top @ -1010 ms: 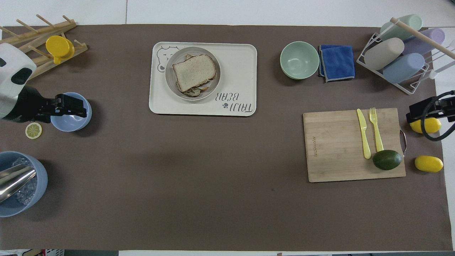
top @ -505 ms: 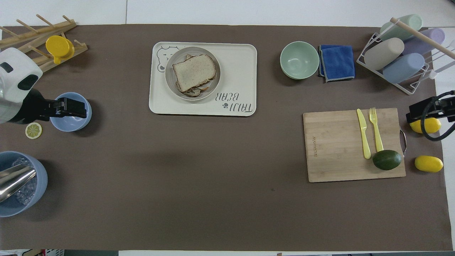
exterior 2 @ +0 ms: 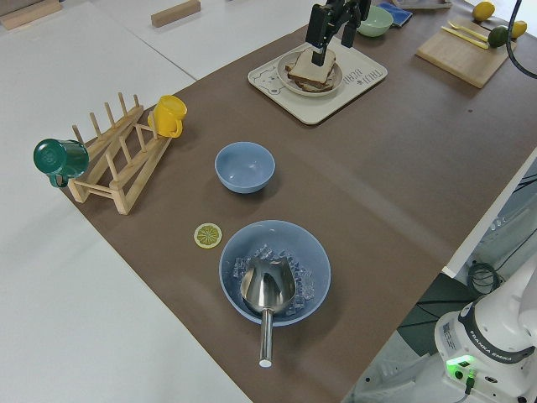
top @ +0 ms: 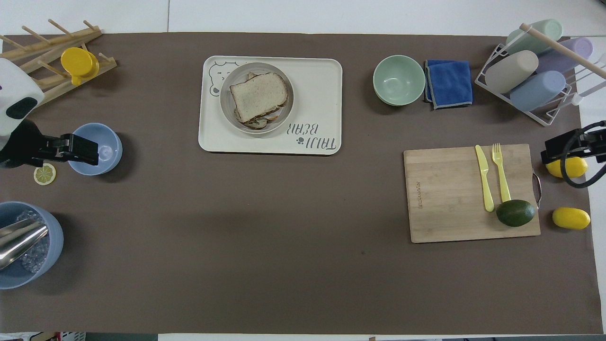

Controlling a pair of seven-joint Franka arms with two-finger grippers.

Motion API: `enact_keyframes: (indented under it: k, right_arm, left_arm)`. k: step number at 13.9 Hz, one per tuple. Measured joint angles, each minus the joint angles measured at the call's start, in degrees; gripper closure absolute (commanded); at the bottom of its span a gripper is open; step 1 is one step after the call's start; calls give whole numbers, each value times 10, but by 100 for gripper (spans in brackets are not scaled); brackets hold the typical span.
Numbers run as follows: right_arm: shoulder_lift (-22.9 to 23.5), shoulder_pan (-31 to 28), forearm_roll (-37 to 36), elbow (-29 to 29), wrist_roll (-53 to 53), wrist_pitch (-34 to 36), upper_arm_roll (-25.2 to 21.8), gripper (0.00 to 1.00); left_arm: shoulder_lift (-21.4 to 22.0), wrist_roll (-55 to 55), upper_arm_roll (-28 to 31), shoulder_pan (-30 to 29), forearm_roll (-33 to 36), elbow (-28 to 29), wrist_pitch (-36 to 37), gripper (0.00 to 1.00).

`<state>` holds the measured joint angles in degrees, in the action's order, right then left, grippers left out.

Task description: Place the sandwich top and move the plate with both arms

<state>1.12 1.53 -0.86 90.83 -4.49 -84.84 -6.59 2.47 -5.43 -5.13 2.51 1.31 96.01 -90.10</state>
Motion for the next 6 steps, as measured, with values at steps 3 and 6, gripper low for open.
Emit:
enact_keyframes:
  k: [3,6]
  right_arm:
    - [0,0,0,0,0,0,0,0]
    - [0,0,0,0,0,0,0,0]
  left_arm:
    - [-3,0,0,-8,-11,-2,-1,0]
    - [-3,0,0,-8,-17,-3,-1,0]
